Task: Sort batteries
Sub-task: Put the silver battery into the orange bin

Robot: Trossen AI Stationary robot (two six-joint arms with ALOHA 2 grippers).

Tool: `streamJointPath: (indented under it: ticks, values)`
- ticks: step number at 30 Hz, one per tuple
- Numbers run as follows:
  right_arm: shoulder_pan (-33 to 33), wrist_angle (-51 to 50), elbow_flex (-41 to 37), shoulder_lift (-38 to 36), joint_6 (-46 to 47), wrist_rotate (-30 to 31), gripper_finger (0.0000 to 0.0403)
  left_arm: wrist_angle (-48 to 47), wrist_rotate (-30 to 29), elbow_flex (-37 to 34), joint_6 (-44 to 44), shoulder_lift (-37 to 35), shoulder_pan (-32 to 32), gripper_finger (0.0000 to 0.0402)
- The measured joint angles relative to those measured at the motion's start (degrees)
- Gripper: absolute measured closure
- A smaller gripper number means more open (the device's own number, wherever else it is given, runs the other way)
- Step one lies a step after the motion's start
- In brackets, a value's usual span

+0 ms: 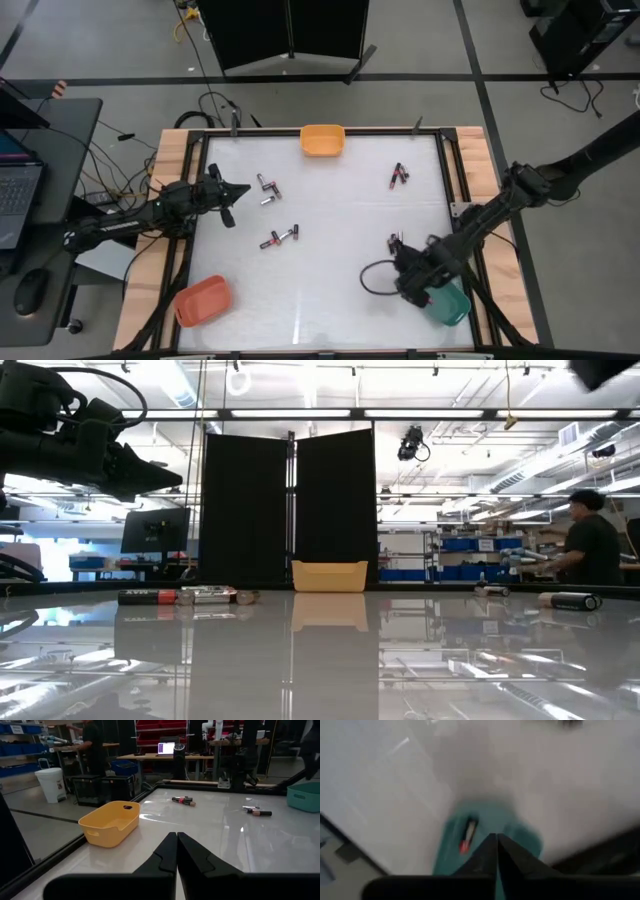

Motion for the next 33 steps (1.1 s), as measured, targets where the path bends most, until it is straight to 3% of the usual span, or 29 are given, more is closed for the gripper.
streamJointPath:
  ticks: [6, 10, 17, 21, 28, 33]
  values:
    - [-10.16, 8.61, -2.21, 0.00, -19.34, 8.21, 0.0394, -0.73, 1.45, 0.39, -0.82, 0.00, 0.02, 0.0385]
    - [-15.99, 24.57, -6.60, 0.00, -32.75, 14.65, 0.0395, -1.76, 1.74, 1.16, -1.90, 0.00, 0.02, 0.0385]
    - [-25.77, 65.11, -19.34, 0.00, -52.72, 12.78, 0.0396, -1.69, 5.60, 1.16, -3.08, 1.40, 0.02, 0.0385]
    - [-31.20, 80.16, -24.49, 0.00, -57.94, 10.61, 0.0395, -2.34, 9.10, 1.45, -4.98, 3.68, 0.02, 0.0385]
    - [-38.32, 84.69, -25.77, 0.00, -60.07, 9.03, 0.0394, -13.48, 9.75, 9.57, -7.78, 10.97, 0.00, 0.0385]
    - [-40.04, 84.72, -25.77, 0.00, -62.99, 9.01, 0.0391, -14.83, 11.15, 13.00, -12.96, 18.85, -1.02, 0.0385]
